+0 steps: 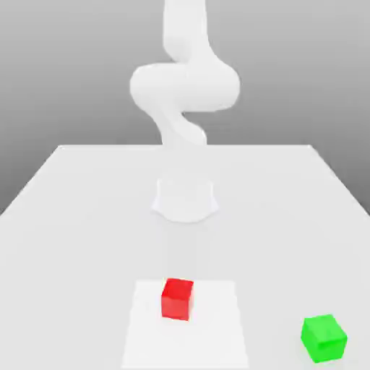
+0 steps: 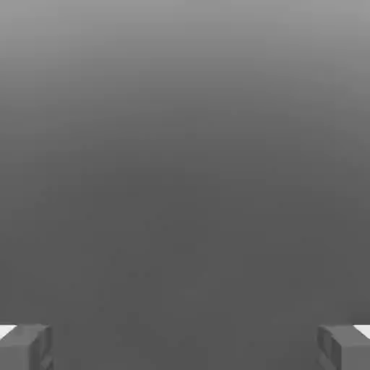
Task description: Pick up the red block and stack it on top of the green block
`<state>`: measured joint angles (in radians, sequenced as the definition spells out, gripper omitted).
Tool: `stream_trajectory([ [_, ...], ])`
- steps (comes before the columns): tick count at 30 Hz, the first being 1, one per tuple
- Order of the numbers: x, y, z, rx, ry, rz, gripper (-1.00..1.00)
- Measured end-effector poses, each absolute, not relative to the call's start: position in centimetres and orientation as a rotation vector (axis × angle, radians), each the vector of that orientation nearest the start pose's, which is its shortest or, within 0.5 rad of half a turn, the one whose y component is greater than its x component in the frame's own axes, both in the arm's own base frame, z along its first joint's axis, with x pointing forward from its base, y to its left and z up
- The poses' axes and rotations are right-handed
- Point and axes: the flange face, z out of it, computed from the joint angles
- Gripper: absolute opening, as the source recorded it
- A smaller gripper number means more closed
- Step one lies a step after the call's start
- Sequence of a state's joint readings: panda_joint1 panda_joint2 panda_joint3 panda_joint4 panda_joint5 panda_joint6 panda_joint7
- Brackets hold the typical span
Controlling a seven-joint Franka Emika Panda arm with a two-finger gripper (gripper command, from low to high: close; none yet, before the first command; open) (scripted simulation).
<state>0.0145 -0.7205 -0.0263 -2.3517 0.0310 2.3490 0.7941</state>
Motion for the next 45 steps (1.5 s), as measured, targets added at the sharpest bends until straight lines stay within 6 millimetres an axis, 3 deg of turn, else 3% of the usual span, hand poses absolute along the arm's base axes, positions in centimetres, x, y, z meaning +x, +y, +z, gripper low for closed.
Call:
stream_trajectory([
  [4,42.2,-1.3,56.2,-2.507,1.145,-0.679,0.00],
  [9,44.3,-1.0,43.8,-2.575,1.247,-0.429,0.00],
  [12,43.7,-0.8,36.2,-2.624,1.316,-0.286,0.00],
  [15,41.9,-0.8,29.0,-2.680,1.394,-0.151,0.00],
  [19,38.5,-1.4,21.8,-2.747,1.490,-0.023,0.00],
  [27,38.0,-1.3,15.4,-2.762,1.498,-0.005,0.00],
  [28,37.9,-1.3,14.7,-2.761,1.499,-0.003,-1.00],
  [34,37.8,-1.3,14.4,-2.761,1.500,-0.002,-1.00],
  [45,38.5,-0.9,21.0,-2.798,1.436,-0.007,-1.00],
])
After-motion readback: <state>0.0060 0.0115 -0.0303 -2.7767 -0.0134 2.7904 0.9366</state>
